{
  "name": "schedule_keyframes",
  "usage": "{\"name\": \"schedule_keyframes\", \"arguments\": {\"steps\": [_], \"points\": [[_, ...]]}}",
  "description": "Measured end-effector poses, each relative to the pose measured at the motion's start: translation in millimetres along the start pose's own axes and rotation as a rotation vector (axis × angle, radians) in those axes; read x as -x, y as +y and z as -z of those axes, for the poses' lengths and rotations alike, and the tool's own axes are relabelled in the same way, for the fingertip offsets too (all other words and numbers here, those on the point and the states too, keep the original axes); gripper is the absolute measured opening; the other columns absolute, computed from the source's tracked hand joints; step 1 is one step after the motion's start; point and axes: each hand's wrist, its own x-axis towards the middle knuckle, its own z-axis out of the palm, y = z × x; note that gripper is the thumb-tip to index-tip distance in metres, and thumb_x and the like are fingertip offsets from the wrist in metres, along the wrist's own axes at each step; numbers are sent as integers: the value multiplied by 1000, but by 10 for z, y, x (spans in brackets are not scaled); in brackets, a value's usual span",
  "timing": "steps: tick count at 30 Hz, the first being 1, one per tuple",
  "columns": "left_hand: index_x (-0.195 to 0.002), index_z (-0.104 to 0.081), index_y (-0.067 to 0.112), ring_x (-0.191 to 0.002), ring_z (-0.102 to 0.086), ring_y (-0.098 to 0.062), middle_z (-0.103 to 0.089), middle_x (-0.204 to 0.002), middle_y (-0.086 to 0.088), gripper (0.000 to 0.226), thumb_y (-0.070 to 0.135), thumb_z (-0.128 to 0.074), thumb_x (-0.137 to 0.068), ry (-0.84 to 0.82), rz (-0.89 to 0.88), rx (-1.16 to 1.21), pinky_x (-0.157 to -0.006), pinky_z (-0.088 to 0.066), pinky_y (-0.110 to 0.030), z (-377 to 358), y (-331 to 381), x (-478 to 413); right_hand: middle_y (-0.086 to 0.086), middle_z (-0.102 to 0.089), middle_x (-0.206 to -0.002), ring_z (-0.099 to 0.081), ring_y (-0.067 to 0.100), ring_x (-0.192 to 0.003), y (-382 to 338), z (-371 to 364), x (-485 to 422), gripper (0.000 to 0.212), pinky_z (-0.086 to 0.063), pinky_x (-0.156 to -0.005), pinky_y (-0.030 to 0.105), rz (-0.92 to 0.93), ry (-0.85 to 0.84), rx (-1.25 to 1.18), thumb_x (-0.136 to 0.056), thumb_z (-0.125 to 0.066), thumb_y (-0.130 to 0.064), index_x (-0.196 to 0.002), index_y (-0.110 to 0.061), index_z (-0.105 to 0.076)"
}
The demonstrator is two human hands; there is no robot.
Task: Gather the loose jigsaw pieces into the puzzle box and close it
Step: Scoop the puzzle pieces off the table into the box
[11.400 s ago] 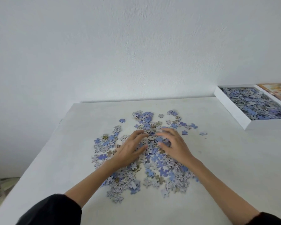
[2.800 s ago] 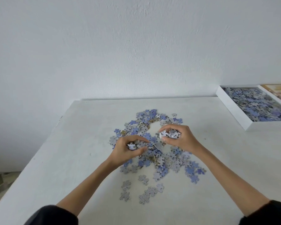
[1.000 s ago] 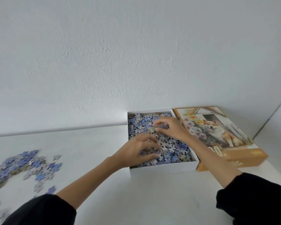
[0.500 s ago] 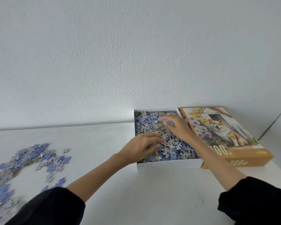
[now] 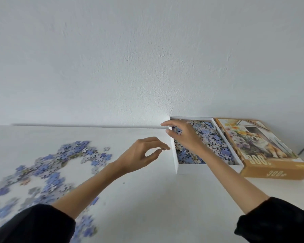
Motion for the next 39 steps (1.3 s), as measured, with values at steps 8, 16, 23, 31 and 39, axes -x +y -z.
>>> {"name": "schedule_keyframes", "arguments": {"steps": [8, 16, 23, 31, 39], "points": [[-108, -66, 16, -92, -60, 0, -64, -102, 7, 21, 14, -50, -94, 28, 96, -52, -84, -47, -19, 770, -200, 958, -18, -61, -108, -52, 5, -101, -780, -955, -136, 23, -40, -91, 22, 71, -90, -15, -88, -59, -18, -109, -27, -64], [-108, -65, 17, -92, -59, -2, -64, -104, 6, 25, 22, -46, -94, -4, 188, -154, -82, -49, -21, 1479, -601, 1960, -15, -61, -111, -52, 6, -105, -1345, -1926, -293, 25, -40, -90, 23, 79, -161, -51, -88, -60, -16, -110, -27, -63], [-129, -47, 28, -120, -44, -17, -42, -134, -1, 78, 81, -30, -75, 19, 590, -352, -100, -40, -43, 1967, -1203, 2864, -2, -46, -132, -36, 14, -126, -1309, -2619, -420, 37, -29, -106, 37, -53, -176, 52, -86, -61, -34, -122, -28, -54], [-148, 7, 17, -143, 8, -16, 7, -157, -4, 129, 98, -17, -51, -204, 789, -321, -114, 6, -33, 2020, -1466, 3195, 0, -11, -154, -8, 19, -142, -1249, -2927, -788, 69, -11, -114, 46, -283, -380, 114, -82, -40, -66, -141, -33, -27], [-147, 7, 19, -141, 5, -6, 2, -157, -1, 118, 92, -22, -59, -221, 649, -283, -113, 7, -25, 1904, -1552, 2861, -3, -30, -148, -22, 16, -137, -1285, -3160, -1006, 97, -13, -113, 40, -39, -540, 289, -65, -1, -88, -137, -34, -38]]}}
